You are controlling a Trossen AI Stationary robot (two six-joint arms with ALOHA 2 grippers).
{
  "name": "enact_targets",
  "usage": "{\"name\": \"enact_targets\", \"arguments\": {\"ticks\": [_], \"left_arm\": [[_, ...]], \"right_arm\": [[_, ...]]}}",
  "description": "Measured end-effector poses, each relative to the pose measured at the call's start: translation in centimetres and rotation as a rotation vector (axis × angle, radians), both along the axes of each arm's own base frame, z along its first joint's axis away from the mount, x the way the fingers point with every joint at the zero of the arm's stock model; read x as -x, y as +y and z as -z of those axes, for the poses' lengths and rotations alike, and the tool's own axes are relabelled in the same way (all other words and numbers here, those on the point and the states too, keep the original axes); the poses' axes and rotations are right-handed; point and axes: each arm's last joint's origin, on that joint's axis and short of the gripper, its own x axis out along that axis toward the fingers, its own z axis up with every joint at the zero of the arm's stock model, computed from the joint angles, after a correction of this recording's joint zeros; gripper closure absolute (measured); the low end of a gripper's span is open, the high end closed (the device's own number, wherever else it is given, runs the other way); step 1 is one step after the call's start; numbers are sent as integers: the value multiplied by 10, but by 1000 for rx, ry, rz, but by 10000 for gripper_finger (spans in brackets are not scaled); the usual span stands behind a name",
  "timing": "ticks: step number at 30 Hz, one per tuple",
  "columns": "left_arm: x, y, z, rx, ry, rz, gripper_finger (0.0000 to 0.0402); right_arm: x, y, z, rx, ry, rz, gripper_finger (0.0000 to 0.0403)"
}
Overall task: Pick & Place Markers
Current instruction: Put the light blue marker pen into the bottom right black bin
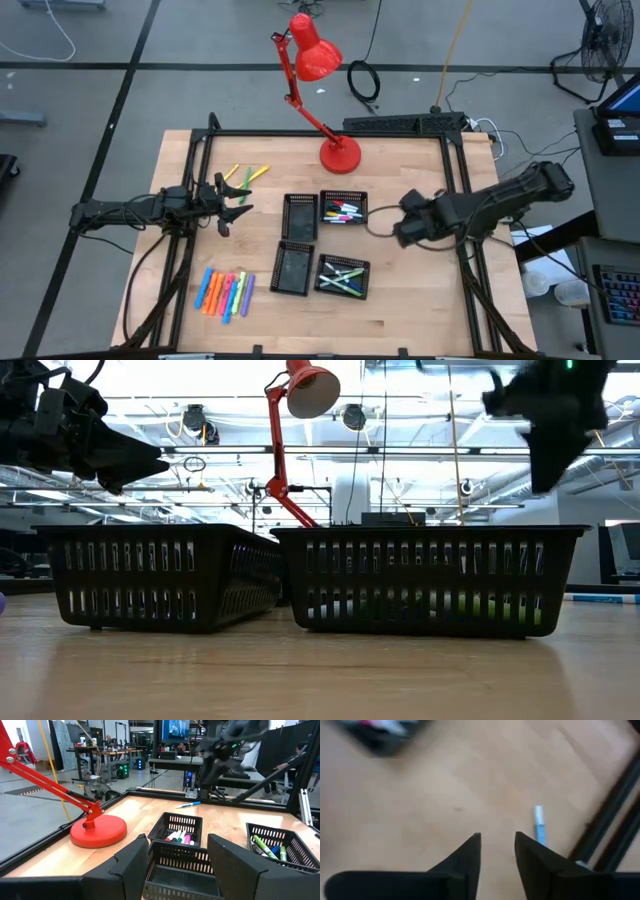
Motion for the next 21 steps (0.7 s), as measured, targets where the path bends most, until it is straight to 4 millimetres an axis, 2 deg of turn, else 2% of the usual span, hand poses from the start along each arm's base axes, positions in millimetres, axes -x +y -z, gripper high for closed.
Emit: {"name": "enact_targets", "arguments": {"ticks": [6, 10, 14, 21], "left_arm": [[0, 0, 0, 0, 0, 1, 192], [0, 0, 0, 0, 0, 0, 192], [0, 0, 0, 0, 0, 0, 192], [0, 0, 0, 0, 0, 1, 192]], "right_arm": [[30, -32, 53, -98, 51, 201, 205], [51, -49, 77, -110, 110, 299, 160], [57, -58, 90, -117, 63, 337, 151], [57, -70, 117, -138, -45, 323, 166]]}}
